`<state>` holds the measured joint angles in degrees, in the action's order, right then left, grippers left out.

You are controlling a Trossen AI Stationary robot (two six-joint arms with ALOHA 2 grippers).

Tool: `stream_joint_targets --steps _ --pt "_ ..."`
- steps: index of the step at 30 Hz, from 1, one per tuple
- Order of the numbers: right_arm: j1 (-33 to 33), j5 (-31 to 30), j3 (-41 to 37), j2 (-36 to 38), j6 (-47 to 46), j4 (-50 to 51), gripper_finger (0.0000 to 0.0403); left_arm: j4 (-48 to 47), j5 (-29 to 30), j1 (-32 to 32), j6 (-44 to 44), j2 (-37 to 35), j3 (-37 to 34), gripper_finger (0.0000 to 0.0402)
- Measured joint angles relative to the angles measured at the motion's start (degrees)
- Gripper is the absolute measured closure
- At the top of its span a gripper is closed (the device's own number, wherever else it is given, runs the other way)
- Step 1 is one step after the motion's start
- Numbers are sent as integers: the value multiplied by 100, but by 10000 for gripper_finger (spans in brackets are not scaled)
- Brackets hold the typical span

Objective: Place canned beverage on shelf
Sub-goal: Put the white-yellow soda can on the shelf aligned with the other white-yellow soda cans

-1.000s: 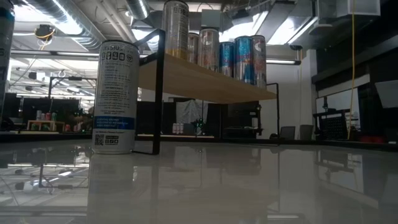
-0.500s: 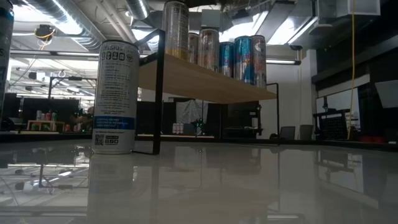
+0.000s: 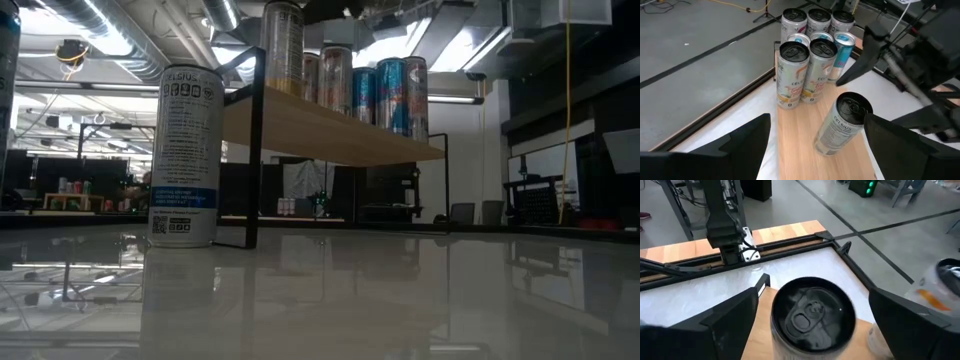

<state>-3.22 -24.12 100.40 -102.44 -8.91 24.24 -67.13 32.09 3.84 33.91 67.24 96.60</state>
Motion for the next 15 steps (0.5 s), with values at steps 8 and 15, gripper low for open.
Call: stream_joint_targets --steps 8,15 --pt "35 99 -2 -218 23 -1 27 -35 -8 0 0 25 0 88" --pt "37 123 0 -264 186 -5 38 -40 -6 0 0 27 0 88"
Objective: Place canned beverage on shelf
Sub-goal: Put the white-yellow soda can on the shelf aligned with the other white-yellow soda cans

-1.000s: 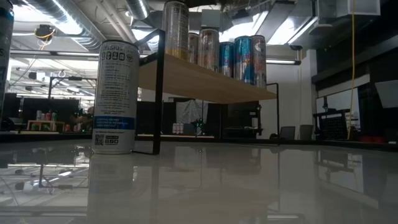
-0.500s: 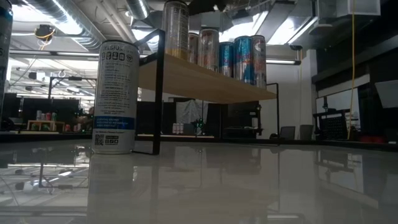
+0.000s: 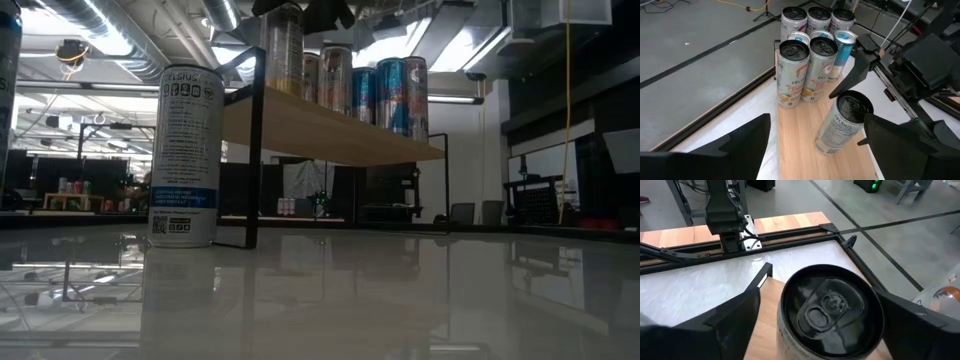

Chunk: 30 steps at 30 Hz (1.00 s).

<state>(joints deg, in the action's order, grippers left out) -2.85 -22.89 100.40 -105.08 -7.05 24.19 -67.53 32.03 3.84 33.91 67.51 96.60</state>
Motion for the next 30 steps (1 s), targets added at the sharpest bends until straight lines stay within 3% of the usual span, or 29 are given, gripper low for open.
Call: stream_joint_targets --steps 9,12,16,22,30 --pt "2 125 1 0 131 5 153 -220 2 23 -7 0 0 88" --pt "38 392 7 2 159 1 160 -542 6 123 -18 0 0 88" --pt "166 1037 13 10 249 -4 160 -879 9 370 -142 0 0 88" --pt "544 2474 24 24 387 32 148 -986 39 802 -157 0 0 88" --pt "965 4308 23 31 1498 192 151 -944 212 1236 -157 -2 -208 88"
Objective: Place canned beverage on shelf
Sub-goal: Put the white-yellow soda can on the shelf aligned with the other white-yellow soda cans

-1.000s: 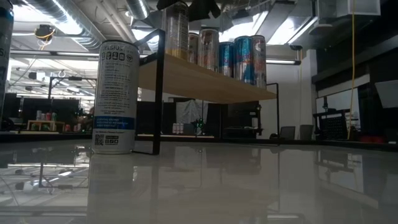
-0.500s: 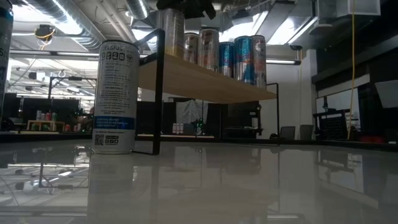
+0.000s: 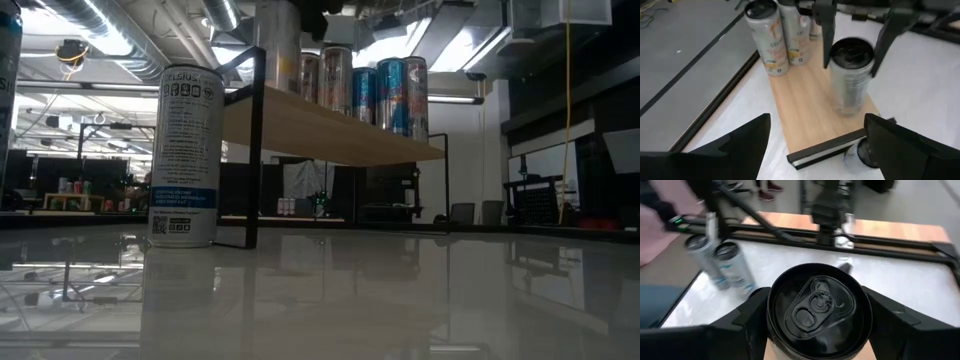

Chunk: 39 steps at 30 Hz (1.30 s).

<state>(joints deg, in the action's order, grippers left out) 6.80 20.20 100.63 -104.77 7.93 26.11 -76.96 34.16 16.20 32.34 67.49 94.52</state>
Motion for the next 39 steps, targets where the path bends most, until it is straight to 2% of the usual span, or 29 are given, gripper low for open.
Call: stream_joint_targets --steps 3,9,14,22,39 --pt "44 359 -8 15 405 42 150 30 27 98 8 0 -215 88" --pt "36 677 -19 37 1114 99 150 318 34 215 8 2 -882 88" --pt "36 738 -19 42 1638 165 149 811 29 241 4 2 -1460 88" --pt "33 681 -23 42 1658 134 143 1823 30 239 -3 2 -2192 88" --pt "36 590 -36 24 1612 135 72 2137 28 237 9 0 -2395 88"
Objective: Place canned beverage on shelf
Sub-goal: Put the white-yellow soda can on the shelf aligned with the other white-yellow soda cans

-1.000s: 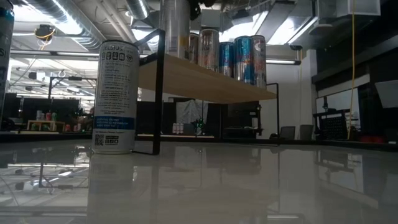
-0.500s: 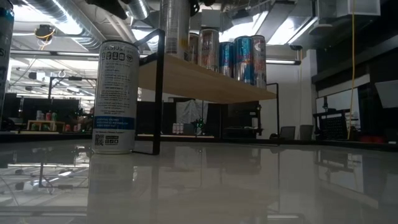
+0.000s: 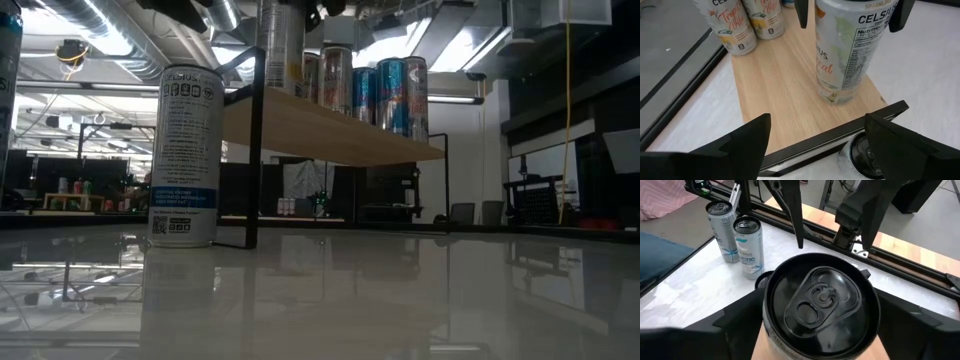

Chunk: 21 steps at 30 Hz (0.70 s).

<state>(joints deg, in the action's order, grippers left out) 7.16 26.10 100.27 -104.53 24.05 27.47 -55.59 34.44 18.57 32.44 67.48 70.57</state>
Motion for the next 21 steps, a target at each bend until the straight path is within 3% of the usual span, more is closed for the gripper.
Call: stream_joint_targets --steps 9,21 --pt "-7 -312 2 2 -20 -24 21 0 0 0 6 0 0 88" --pt "-4 -324 11 34 -20 -22 15 0 0 0 12 0 0 88"
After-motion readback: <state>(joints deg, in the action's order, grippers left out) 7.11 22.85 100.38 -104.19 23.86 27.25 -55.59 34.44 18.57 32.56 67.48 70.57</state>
